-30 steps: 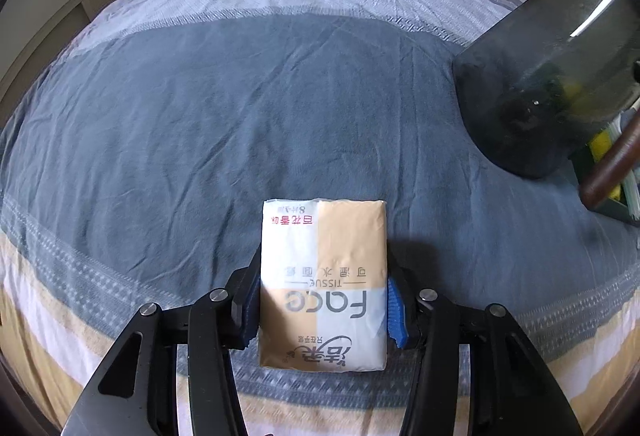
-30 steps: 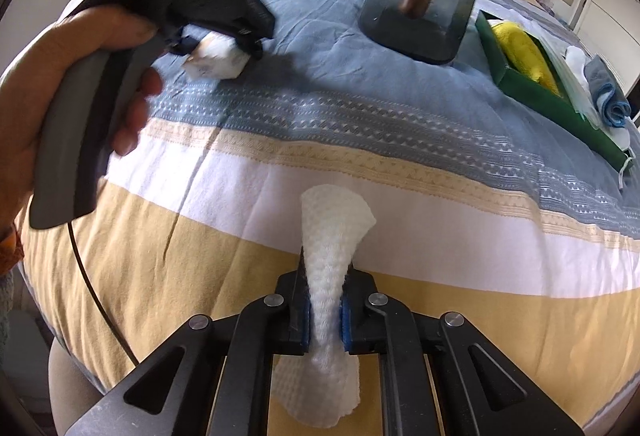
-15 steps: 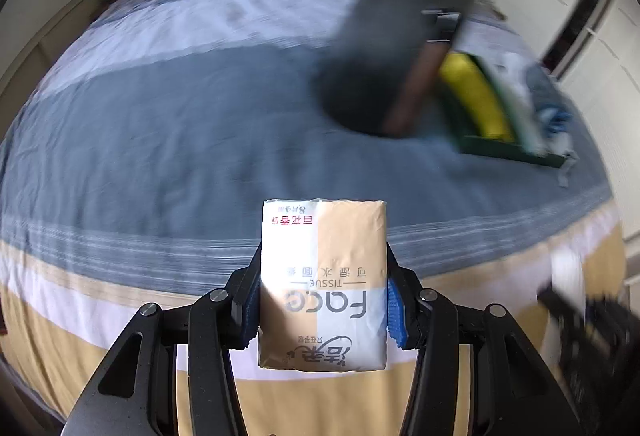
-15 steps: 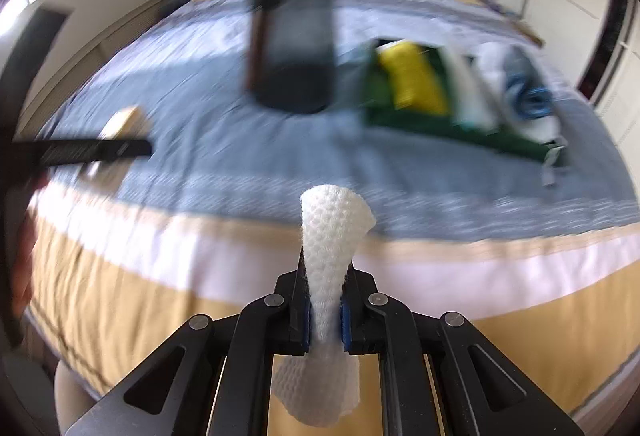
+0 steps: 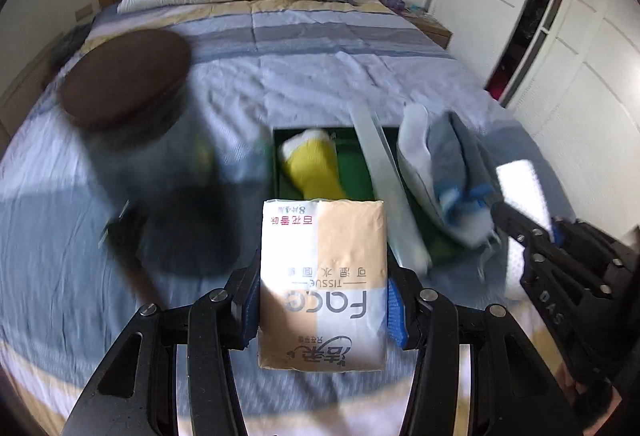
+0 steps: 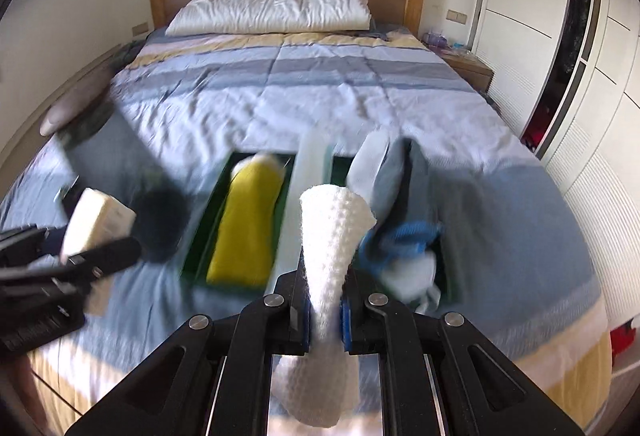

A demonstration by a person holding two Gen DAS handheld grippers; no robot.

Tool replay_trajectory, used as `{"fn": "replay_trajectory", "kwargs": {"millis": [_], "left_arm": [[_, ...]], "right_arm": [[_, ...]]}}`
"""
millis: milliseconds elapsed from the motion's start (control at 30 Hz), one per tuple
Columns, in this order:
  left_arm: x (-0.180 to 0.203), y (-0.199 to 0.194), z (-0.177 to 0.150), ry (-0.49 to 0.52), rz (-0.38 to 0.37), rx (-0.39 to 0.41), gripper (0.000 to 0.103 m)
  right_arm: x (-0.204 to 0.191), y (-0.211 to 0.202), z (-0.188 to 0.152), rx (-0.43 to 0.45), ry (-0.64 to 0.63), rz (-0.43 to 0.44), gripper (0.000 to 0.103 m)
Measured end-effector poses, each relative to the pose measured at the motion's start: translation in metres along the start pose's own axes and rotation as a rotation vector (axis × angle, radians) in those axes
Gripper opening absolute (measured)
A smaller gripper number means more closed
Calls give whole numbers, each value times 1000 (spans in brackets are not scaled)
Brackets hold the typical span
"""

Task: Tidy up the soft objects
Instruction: 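Carry tissue pack with left tool while right tool carries wipe toward tray, then lower tissue pack and wipe into the green tray with both tools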

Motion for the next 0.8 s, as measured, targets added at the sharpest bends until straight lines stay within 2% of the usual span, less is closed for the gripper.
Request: {"fn": "replay_trajectory", "kwargs": {"millis": [100,233,400,533,800], "left_arm": [[4,33,26,-24,52,-3,44],[4,71,44,-34,102,-19,45],[-2,114,47,-52,145,-56,45],[-4,132,44,-44,156,-70,45],[-2,153,37,-23,154,-103,45]], "right_arm": [[8,27,21,-1,5,11,10],[20,77,39,-30,61,42,10],[34,141,58,-106,161,30,10],[32,183,74,-146,185,7,11],[27,217,77,-180,171,-37,12]]}}
Point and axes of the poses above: each gripper's, at about its wrist camera, not at the fingertips, and y roughly the way its jaws point, x to its right, z to its top, the point moved 5 cm from there along y, roughly the way its jaws point, and after that the axes turned 1 degree about -z, right-handed, at the moved point
